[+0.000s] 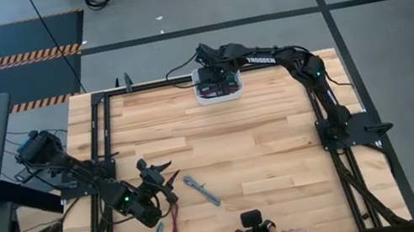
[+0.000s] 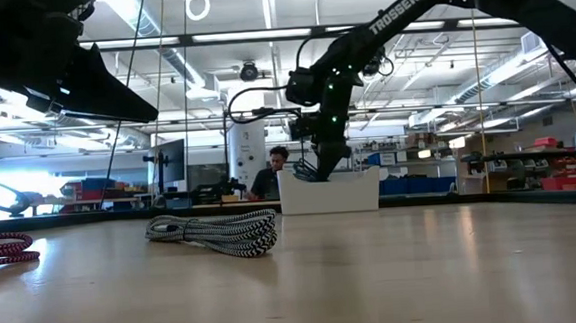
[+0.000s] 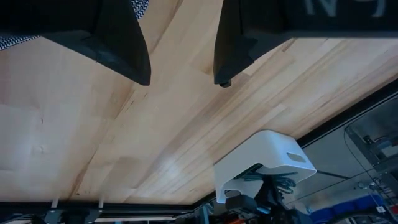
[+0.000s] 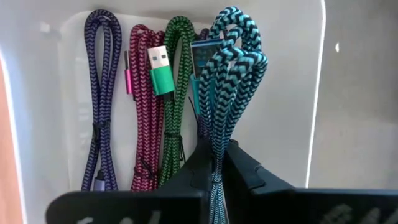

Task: Pick and place USB-C Cables
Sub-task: Put the top blue charger cable into the white bin, then put the white charger cable into the white bin

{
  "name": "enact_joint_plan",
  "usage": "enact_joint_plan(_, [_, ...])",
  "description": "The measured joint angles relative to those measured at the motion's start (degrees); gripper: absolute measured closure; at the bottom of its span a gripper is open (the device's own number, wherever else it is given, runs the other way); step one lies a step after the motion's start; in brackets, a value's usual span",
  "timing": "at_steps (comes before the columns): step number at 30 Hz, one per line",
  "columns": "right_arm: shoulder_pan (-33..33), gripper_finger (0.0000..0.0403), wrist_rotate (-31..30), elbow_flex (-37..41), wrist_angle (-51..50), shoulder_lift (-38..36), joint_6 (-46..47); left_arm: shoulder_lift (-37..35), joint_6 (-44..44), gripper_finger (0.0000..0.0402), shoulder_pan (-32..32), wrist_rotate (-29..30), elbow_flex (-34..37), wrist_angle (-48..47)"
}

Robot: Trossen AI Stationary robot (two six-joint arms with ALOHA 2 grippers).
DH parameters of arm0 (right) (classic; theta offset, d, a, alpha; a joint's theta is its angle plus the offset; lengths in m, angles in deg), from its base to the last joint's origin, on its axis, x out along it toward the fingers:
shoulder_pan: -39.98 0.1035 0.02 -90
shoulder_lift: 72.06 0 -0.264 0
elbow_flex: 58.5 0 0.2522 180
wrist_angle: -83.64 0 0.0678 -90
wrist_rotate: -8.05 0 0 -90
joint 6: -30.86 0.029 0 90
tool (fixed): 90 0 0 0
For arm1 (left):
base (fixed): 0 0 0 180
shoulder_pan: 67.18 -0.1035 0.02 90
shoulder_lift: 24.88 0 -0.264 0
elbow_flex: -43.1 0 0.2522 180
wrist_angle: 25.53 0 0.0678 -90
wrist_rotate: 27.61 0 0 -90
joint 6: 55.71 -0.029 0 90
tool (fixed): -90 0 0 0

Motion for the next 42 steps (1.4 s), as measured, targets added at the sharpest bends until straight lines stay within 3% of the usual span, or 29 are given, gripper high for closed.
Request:
enact_joint_plan(6, [0.02,0.0361,0.28,0.07,0.23,0.55,0.0,0.0,0.01,0.0221,0.01,0.0,0.0,0.02])
enact_joint_plan(20, [-0.11,0.0273,0.37,0.09,2.58,0.55,1.05,0.0,0.03,0.0221,0.01,-0.07,0.0,0.02])
enact_joint_plan(28, [-0.09,0.0272,-0.04,0.11,3.2,-0.17,1.01,0.0,0.03,0.0221,0.01,-0.07,0.0,0.02])
enact_joint_plan(35, [1.15,0.0278,0.19,0.11,5.32,-7.38,4.16,0.0,0.03,0.0221,0.01,-1.16,0.0,0.02])
enact_joint_plan(42, [3.37,0.0282,8.71,1.4,9.15,-16.66,9.65,0.0,0.03,0.0221,0.03,-2.98,0.0,0.02])
